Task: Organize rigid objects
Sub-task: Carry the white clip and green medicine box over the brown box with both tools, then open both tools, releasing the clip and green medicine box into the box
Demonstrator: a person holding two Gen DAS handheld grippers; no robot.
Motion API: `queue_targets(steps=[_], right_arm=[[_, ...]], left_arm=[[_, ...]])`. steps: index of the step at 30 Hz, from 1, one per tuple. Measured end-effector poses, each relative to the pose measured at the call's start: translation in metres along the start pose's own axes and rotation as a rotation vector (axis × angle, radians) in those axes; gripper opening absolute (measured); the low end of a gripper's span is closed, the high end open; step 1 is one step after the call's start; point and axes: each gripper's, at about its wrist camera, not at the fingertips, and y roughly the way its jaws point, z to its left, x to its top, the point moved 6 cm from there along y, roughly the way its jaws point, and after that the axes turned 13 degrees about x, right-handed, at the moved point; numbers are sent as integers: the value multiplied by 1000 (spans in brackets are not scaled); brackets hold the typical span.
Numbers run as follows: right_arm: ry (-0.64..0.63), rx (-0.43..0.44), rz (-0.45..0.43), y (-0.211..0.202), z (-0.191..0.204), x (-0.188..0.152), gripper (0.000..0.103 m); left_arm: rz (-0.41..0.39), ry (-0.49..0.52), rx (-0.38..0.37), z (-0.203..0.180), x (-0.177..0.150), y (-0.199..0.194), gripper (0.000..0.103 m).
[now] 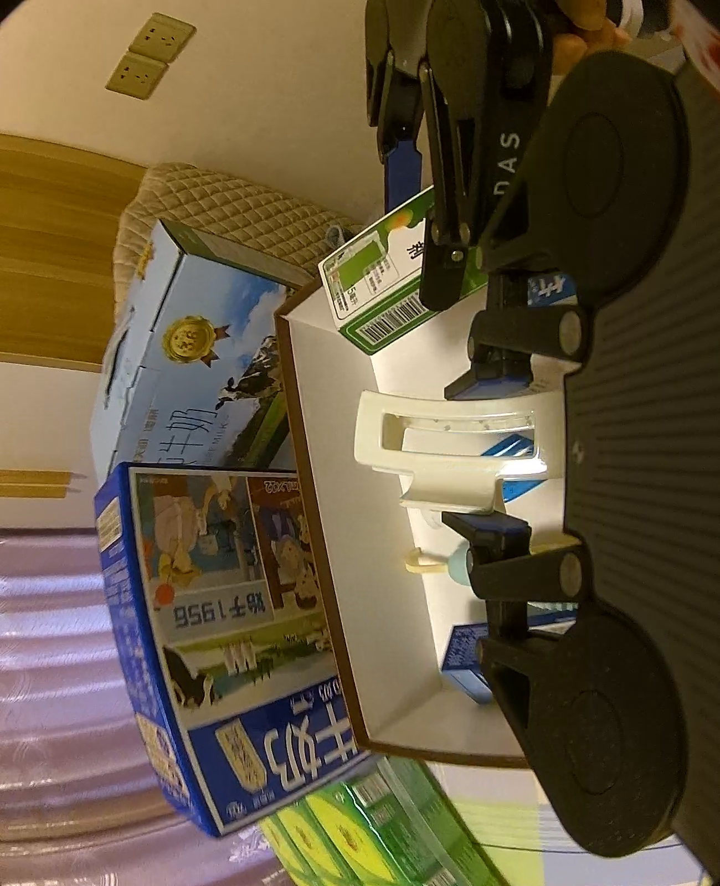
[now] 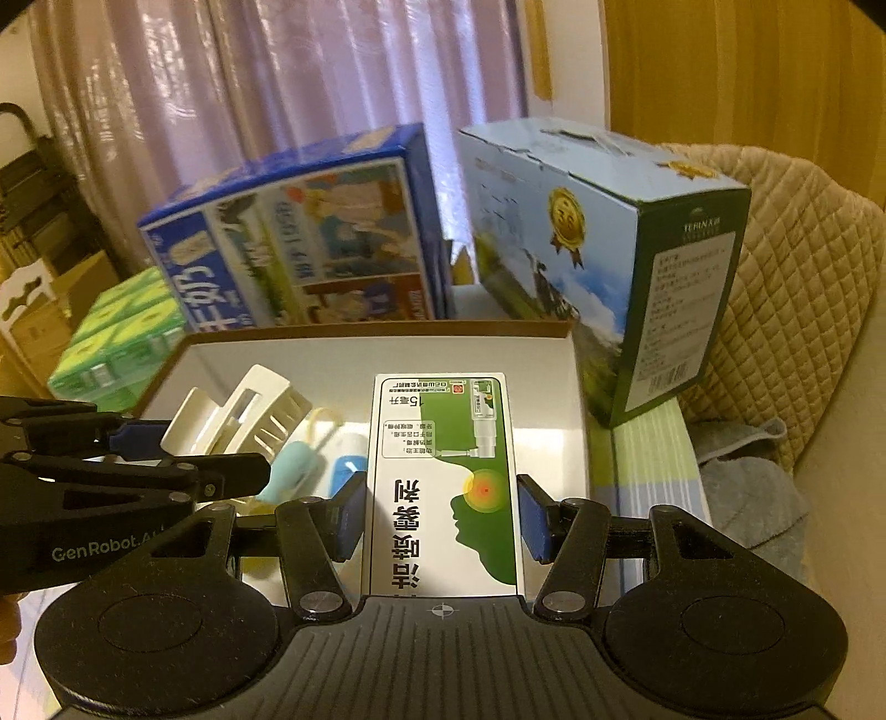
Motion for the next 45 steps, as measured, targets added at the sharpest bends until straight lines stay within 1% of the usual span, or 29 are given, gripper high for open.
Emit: queue_targets(steps=[5,11,20,22,23,24,26,37,40,42,45], right_arm=[[4,-29,21,20,-14,5,52],[-14,-63,33,34,-25,9,52],[-28,-91,38,46,-35,16,52],[-28,-95,39,48,-37,17,52],[-27,-96,39,49,-37,18,52],[-26,-98,38,50,-38,18,52],[-25,-99,37,51,-39,19,52],[-44,-105,44,57,-38,21,52],[-62,-121,21,58,-37,23,52],[-66,-130,23,58,-38,24,52],[-62,-125,27,56,-38,24,53]], left_arm=[[28,14,-14,-5,7,29,35],[57,26,-14,-8,13,60,35],[71,30,-30,-12,25,90,35],[70,19,-32,-11,26,94,38],[73,12,-31,-10,27,96,44],[74,6,-26,-9,27,97,49],[80,-1,-20,-6,27,100,55],[113,-22,15,19,17,102,58],[115,-26,22,23,13,99,59],[114,-28,26,25,12,97,63],[107,-29,27,27,10,92,63]])
